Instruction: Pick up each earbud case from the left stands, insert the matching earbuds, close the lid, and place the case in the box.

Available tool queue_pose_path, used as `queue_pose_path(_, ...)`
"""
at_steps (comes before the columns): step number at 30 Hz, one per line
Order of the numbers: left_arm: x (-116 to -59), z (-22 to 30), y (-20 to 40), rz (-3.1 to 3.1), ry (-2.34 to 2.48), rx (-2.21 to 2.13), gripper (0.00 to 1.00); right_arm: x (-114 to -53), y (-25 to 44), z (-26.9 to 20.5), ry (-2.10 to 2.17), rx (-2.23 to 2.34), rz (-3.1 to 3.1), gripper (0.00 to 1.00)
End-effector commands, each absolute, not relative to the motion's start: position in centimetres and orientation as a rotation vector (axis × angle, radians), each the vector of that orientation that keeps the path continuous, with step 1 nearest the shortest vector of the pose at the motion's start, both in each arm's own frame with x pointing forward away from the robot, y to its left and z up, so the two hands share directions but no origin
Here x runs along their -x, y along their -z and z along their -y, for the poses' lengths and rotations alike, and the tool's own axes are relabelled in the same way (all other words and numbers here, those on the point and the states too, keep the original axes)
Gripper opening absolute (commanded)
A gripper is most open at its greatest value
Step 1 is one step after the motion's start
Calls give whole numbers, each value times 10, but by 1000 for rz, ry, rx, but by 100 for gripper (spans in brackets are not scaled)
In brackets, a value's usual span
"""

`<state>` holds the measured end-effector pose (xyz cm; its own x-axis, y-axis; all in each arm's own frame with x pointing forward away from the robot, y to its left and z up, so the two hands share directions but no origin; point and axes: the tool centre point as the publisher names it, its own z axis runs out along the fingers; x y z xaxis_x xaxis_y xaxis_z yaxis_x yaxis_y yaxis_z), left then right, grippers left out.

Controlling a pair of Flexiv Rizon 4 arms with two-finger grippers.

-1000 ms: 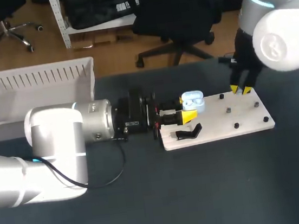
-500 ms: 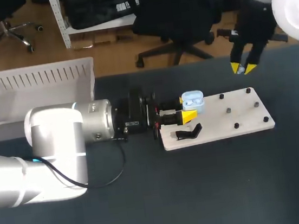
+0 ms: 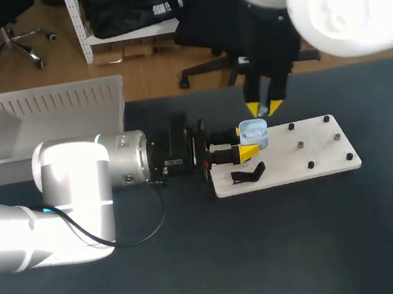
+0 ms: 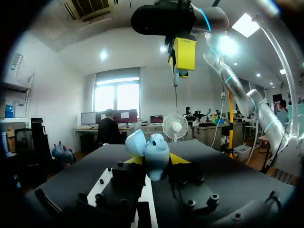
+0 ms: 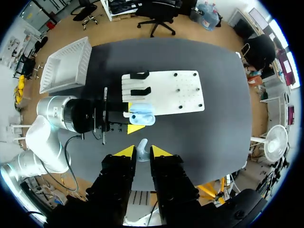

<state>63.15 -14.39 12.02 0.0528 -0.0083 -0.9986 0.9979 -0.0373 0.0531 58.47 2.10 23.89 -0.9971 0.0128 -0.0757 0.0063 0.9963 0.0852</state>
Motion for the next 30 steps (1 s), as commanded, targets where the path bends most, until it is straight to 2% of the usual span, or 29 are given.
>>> queue_pose_path(1, -632, 144, -120, -1146, 1201, -1255, 0, -586, -240, -26, -103, -21, -3065, 0)
queue_pose_path(14, -632, 144, -120, -1146, 1201, -1255, 0, -586, -240, -26, -103, -21, -3065, 0)
queue_pose_path(20, -632, 144, -120, -1146, 1201, -1255, 0, -590, -233, -62, 53, 233, -3053, 0)
queue_pose_path(30, -632, 144, -120, -1146, 1201, -1255, 0, -594, -219, -62, 8, 397, -3056, 0)
